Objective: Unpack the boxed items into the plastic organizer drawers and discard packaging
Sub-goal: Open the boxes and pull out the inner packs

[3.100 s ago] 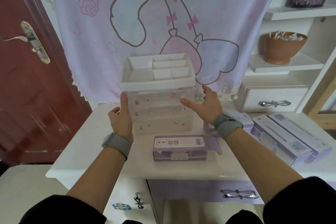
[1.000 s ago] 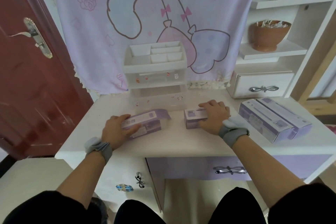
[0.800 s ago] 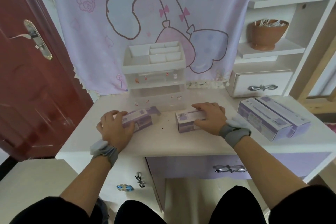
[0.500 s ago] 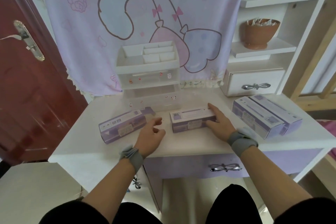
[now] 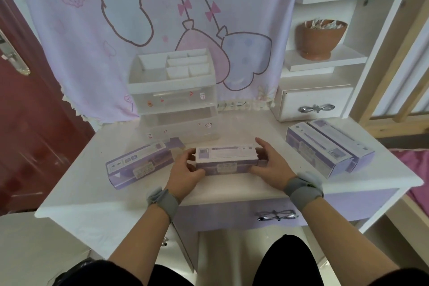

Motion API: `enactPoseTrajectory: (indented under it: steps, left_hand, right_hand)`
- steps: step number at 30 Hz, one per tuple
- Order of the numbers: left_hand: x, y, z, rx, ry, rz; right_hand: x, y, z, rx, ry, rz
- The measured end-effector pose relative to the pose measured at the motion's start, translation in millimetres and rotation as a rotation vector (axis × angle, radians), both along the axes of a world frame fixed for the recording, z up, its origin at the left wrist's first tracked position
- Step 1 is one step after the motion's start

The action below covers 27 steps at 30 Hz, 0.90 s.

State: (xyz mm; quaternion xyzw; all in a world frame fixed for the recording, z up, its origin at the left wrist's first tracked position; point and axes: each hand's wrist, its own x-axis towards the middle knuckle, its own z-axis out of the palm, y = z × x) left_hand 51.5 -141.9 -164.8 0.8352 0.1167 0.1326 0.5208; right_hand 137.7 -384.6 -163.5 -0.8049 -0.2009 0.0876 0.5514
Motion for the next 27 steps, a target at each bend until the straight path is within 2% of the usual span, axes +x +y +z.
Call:
enactPoseTrajectory:
  steps: [3,8,14,18,21,27]
  left_hand:
    - [-5,4,4,-0.173,-0.030,0.002]
    - [-6,5,5,-0.248,-0.027,-0.031]
    - [-3,5,0,-0.190,-0.029,-0.043]
    - [-1,4,-5,-0.068,-0.066,-0.014]
    - [-1,2,-8,-0.047,-0.092,-0.002]
    - [-3,-1,-4,-0.102,-0.136,0.018]
  right_hand:
    - [0,-8,5,0.026,-0.006,0.067]
    - [1,-14,7,0.233,0.113,0.062]
    - [4,-25,4,0.651,0.462,0.001]
    - [7,-20,3,0.701,0.504,-0.072]
    - [5,-17,1,0.848,0.587,-0.089]
    - [-4,1,12,1.013,0.643,-0.042]
